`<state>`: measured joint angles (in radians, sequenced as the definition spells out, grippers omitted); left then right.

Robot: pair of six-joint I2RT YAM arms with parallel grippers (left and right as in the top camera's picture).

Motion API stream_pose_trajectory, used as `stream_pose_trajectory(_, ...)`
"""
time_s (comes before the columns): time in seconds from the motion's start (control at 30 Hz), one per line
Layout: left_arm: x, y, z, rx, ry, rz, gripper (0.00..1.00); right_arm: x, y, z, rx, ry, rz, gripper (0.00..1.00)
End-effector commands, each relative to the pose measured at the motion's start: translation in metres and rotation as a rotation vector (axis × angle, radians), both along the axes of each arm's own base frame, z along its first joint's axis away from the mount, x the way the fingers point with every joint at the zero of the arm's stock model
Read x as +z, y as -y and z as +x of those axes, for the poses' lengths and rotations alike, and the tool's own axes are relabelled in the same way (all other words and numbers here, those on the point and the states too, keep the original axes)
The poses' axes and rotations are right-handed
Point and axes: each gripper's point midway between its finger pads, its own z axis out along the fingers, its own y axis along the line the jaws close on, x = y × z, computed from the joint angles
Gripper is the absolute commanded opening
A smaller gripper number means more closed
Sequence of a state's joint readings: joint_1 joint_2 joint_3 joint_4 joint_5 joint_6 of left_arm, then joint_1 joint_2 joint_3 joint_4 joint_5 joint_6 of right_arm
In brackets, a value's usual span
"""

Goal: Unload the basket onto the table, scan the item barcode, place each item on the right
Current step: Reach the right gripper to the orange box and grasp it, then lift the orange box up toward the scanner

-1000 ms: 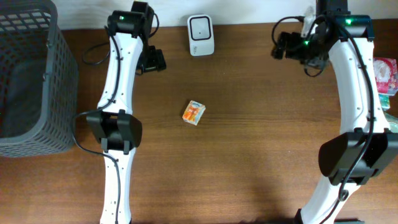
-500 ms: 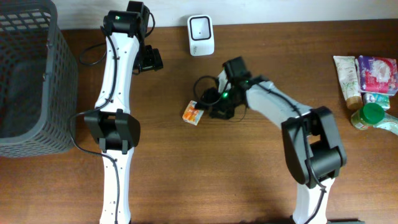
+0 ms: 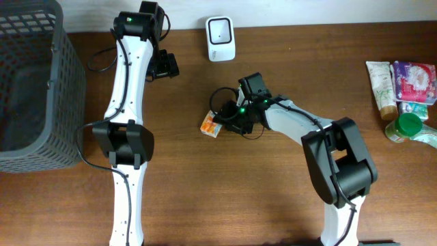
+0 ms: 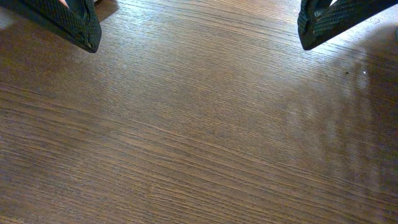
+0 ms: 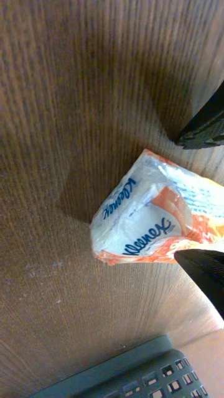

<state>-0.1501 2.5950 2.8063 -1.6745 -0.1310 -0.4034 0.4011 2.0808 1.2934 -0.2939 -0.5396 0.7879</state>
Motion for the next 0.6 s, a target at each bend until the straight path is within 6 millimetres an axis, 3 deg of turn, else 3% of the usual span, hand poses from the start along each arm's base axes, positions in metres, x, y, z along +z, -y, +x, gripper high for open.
stream_pose_trajectory(0.0,0.007,-0.003,0.000,-0.010,0.013,0.005,0.99,-0.026,-0.005,-0.013,0.014,-0.053,-0.033,0.41)
stream_pose_trajectory(0.1,0.007,-0.003,0.000,-0.010,0.013,0.005,0.99,-0.025,-0.010,-0.018,0.030,-0.064,-0.024,0.09)
stream_pose_trajectory(0.17,0.007,-0.003,0.000,-0.010,0.012,0.005,0.99,-0.014,-0.010,-0.015,0.048,-0.046,0.008,0.04)
stream_pose_trajectory(0.3,0.007,-0.003,0.000,-0.011,0.013,0.005,0.99,0.063,-0.005,0.003,0.259,0.196,0.215,0.04)
stream_pose_trajectory(0.37,0.007,-0.003,0.000,-0.010,0.013,0.006,0.99,0.117,0.014,0.016,0.365,0.383,0.368,0.04)
stream_pose_trajectory(0.47,0.007,-0.003,0.000,-0.010,0.013,0.006,0.99,0.167,0.044,0.026,0.457,0.589,0.558,0.04)
stream_pose_trajectory(0.57,0.007,-0.003,0.000,-0.010,0.013,0.005,0.99,0.214,0.064,0.018,0.618,0.812,0.735,0.04)
